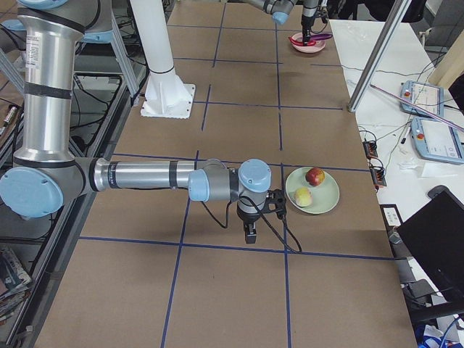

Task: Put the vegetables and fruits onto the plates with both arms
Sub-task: 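Carry the chili with the left gripper onto the pink plate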

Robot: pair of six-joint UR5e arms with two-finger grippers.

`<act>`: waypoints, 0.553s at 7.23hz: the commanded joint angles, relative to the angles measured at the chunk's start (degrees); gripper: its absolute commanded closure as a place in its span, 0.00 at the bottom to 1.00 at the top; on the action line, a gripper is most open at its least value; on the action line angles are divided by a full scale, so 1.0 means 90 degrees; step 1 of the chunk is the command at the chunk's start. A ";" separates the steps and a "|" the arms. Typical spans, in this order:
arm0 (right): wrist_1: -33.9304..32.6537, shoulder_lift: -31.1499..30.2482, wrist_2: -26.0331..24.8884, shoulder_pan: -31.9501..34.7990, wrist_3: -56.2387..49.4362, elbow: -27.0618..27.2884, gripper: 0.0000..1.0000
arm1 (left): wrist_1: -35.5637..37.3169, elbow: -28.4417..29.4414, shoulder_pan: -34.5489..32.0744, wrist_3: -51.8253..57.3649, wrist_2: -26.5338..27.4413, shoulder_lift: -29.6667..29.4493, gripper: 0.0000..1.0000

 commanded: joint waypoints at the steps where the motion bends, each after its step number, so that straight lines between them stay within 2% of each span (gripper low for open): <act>1: 0.0000 -0.0001 0.0016 0.0000 0.0000 -0.0034 0.00 | -0.1258 0.1434 -0.0152 0.0344 -0.0006 -0.0076 0.96; 2: 0.0000 -0.0001 0.0016 0.0000 0.0000 -0.0015 0.00 | -0.1284 0.1653 -0.0122 0.0344 0.0014 -0.0173 0.45; 3: 0.0000 -0.0001 0.0016 0.0000 -0.0010 -0.0025 0.00 | -0.1323 0.1655 -0.0083 0.0470 0.0014 -0.0184 0.00; 4: 0.0010 -0.0001 0.0016 0.0000 -0.0010 -0.0025 0.00 | -0.1333 0.1636 -0.0102 0.0674 -0.0006 -0.0174 0.00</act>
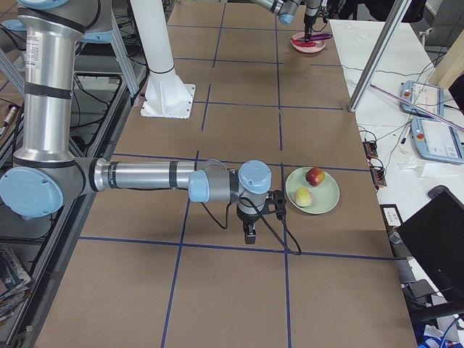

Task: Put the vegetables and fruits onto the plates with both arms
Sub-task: 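Carry the chili with the left gripper onto the pink plate, then open the left gripper and withdraw it from the pink plate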

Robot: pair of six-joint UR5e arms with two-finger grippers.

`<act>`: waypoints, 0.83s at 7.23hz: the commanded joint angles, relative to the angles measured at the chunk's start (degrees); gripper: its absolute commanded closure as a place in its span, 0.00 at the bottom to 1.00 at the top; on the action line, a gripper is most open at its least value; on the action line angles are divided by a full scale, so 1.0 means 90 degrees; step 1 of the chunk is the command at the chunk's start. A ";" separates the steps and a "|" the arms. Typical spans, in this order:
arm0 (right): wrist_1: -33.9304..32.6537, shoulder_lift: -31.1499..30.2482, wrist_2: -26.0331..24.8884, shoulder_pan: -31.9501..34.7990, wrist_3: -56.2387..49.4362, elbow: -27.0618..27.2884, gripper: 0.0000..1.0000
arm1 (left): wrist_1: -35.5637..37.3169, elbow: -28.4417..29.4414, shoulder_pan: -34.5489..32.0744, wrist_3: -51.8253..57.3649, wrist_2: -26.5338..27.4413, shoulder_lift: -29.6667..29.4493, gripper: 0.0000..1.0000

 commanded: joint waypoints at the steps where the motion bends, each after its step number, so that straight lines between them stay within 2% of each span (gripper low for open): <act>1: 0.0008 0.0000 0.0000 0.0000 -0.0013 -0.0002 0.00 | -0.0060 -0.0038 -0.0048 0.0228 -0.0061 -0.0011 0.00; 2: -0.0002 -0.0010 -0.0009 0.0000 -0.0023 -0.0012 0.00 | -0.0011 -0.0281 -0.0174 0.0258 -0.0429 0.0125 0.00; 4: 0.0018 -0.0107 -0.0068 0.0106 -0.0091 -0.0002 0.00 | 0.0028 -0.1439 -0.0419 0.0831 -0.0549 0.1117 0.00; 6: -0.0041 -0.0234 0.0000 0.0505 -0.0481 0.0046 0.00 | 0.0038 -0.1786 -0.1003 0.1620 -0.1182 0.1531 0.00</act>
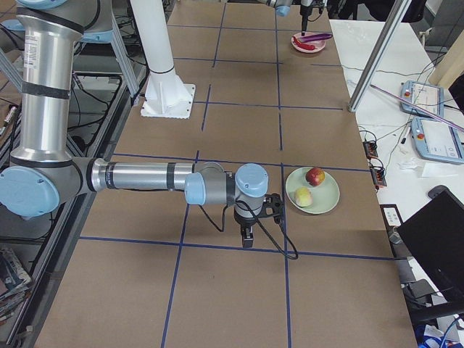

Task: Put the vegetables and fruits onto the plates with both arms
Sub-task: 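Open the left gripper and withdraw it from the pink plate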

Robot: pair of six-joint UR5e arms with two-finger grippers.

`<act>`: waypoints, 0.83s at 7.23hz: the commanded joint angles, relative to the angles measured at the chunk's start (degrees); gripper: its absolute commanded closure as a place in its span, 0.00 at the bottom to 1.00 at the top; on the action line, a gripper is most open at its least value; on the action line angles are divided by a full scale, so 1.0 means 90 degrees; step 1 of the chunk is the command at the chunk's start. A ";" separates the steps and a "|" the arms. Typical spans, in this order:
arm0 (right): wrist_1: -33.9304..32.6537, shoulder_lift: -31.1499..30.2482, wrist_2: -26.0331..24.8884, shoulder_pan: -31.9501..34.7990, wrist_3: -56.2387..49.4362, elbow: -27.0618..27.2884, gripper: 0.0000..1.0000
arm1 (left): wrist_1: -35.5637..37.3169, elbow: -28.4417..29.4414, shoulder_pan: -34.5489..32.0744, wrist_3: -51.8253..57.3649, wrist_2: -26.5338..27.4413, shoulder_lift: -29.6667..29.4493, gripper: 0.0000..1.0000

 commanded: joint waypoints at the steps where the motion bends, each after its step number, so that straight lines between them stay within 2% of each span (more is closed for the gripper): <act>1: -0.0158 -0.0077 0.0046 0.0349 -0.0082 0.0155 0.00 | 0.0123 -0.0458 -0.0488 0.0725 -0.0675 0.0436 0.00; 2: -0.0324 -0.0068 0.0007 0.0350 -0.0081 0.0214 0.00 | 0.0520 -0.0973 -0.0605 0.0746 -0.0901 0.0795 0.00; 3: -0.0335 -0.0077 -0.0012 0.0350 -0.0091 0.0225 0.00 | 0.0824 -0.1877 -0.0606 0.0814 -0.0903 0.1505 0.00; 4: -0.0287 -0.0077 -0.0041 0.0350 -0.0091 0.0176 0.00 | 0.1165 -0.2611 -0.0626 0.1221 -0.0893 0.2179 0.00; 6: -0.0267 -0.0077 -0.0032 0.0350 -0.0091 0.0166 0.00 | 0.2112 -0.3678 -0.1024 0.2099 -0.0786 0.3011 0.00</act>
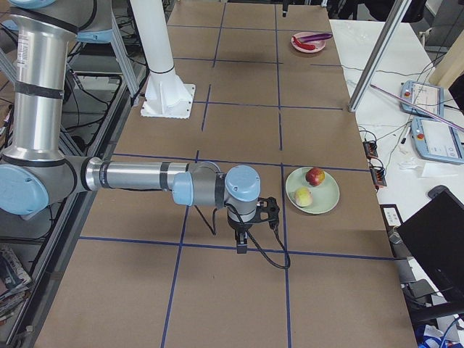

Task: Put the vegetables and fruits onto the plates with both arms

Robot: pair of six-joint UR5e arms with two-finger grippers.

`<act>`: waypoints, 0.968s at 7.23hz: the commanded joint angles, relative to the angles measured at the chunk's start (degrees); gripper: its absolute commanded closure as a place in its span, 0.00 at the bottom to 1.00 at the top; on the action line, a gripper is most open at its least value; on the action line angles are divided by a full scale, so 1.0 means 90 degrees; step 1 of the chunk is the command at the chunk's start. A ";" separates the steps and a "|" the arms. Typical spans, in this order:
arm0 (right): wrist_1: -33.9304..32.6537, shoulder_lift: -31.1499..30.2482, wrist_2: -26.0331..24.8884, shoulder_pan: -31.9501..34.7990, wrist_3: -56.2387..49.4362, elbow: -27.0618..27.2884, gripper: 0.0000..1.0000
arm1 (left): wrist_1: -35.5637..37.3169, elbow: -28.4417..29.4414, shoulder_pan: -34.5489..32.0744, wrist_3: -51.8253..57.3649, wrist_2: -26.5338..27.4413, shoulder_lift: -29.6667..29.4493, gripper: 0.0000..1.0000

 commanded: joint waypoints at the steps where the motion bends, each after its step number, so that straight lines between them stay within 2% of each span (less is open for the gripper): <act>1: 0.0023 -0.0001 -0.0007 0.0001 -0.0006 -0.0008 0.00 | 0.0825 -0.1010 -0.0511 0.1070 0.0378 0.0956 0.00; 3: 0.0023 -0.0001 0.0003 0.0001 -0.0006 -0.0008 0.00 | 0.1354 -0.1519 -0.1115 0.1610 0.0508 0.1716 0.00; 5: 0.0023 -0.0011 0.0012 0.0001 0.0004 -0.0008 0.00 | 0.1258 -0.2035 -0.1343 0.1602 0.0518 0.2595 0.00; 7: 0.0014 -0.0011 0.0012 0.0001 0.0014 -0.0008 0.00 | 0.1248 -0.2155 -0.1315 0.1564 0.0499 0.2426 0.00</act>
